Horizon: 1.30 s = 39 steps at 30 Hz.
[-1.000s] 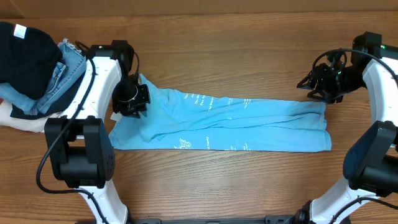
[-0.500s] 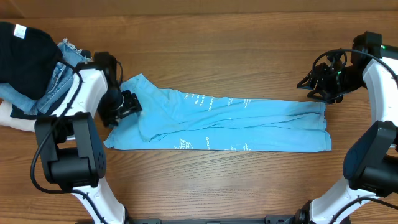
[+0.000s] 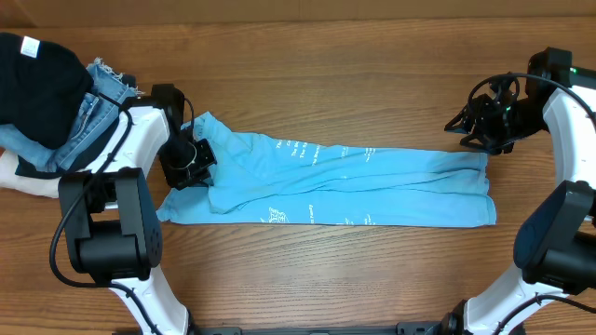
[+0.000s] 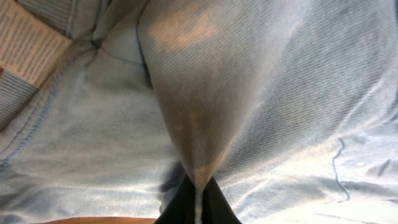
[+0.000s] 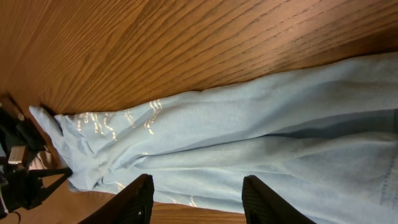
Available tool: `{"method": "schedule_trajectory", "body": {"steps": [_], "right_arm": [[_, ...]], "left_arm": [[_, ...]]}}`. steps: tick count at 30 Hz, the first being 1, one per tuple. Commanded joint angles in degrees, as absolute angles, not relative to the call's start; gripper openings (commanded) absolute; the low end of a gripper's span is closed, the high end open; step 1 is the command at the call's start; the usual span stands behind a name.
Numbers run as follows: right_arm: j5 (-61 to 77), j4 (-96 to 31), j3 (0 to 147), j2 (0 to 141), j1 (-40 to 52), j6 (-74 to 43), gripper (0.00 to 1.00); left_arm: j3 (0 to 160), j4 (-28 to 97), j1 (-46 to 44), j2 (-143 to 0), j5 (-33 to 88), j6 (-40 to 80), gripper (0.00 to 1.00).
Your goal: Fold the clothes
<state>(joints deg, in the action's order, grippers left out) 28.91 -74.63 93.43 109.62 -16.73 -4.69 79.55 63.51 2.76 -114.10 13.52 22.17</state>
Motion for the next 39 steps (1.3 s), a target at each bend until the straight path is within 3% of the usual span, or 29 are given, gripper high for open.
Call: {"method": "schedule_trajectory", "body": {"steps": [1, 8, 9, 10, 12, 15, 19, 21, 24, 27, 28, 31, 36, 37, 39], "right_arm": [[29.7, -74.4, 94.5, 107.7, -16.4, -4.3, 0.50], [29.7, -74.2, 94.5, 107.7, -16.4, -4.3, 0.50], [29.7, -74.2, 94.5, 107.7, -16.4, -4.3, 0.50], [29.7, -74.2, 94.5, 107.7, -16.4, -4.3, 0.50], [29.7, -74.1, 94.5, 107.7, -16.4, -4.3, 0.50], [25.5, -73.8, 94.5, 107.7, -16.7, -4.8, 0.53], [24.0, -71.2, 93.8, 108.1, -24.4, -6.0, 0.85], [24.1, -71.7, 92.7, 109.1, -28.7, -6.0, 0.85], [24.2, -71.9, 87.7, 110.8, -31.2, -5.4, 0.74], [24.6, -69.2, 83.4, 110.8, -29.3, -4.1, 0.70], [22.5, -67.3, 81.7, 110.8, -28.8, -4.8, 0.72], [24.6, -65.9, 79.1, 110.8, -28.8, -2.5, 0.48], [19.0, -66.1, 77.1, 110.8, -28.6, -4.5, 0.48], [16.2, -66.0, 76.1, 110.8, -28.6, -6.2, 0.53], [18.2, -64.7, 74.6, 110.8, -28.3, -5.5, 0.41]], "left_arm": [[80.9, 65.6, 3.1, -113.0, 11.4, 22.3, 0.04], [80.9, 70.2, 3.1, -113.0, 8.8, 22.3, 0.04], [80.9, 70.0, 3.1, -113.0, 8.8, 22.3, 0.15], [80.9, 69.8, 3.2, -113.0, 8.7, 22.3, 0.45], [81.0, 69.9, 3.7, -113.0, 8.6, 22.3, 0.68], [84.3, 72.6, 7.0, -111.9, 8.8, 20.7, 0.64], [93.1, 77.2, 9.1, -103.7, 9.1, 14.3, 0.69], [95.8, 77.8, 9.1, -98.7, 9.0, 12.6, 0.72], [97.7, 77.3, 9.1, -92.0, 8.8, 12.2, 0.87], [97.7, 77.4, 9.1, -89.9, 8.4, 11.5, 0.91], [97.7, 77.6, 9.1, -89.9, 8.4, 11.0, 0.91], [97.6, 77.7, 9.1, -90.0, 7.8, 8.7, 0.91], [97.6, 77.7, 9.1, -90.0, 7.0, 8.7, 0.91], [97.6, 77.6, 9.1, -90.0, 7.0, 8.7, 0.91], [97.6, 77.6, 9.1, -89.9, 7.0, 8.7, 0.91]]}}
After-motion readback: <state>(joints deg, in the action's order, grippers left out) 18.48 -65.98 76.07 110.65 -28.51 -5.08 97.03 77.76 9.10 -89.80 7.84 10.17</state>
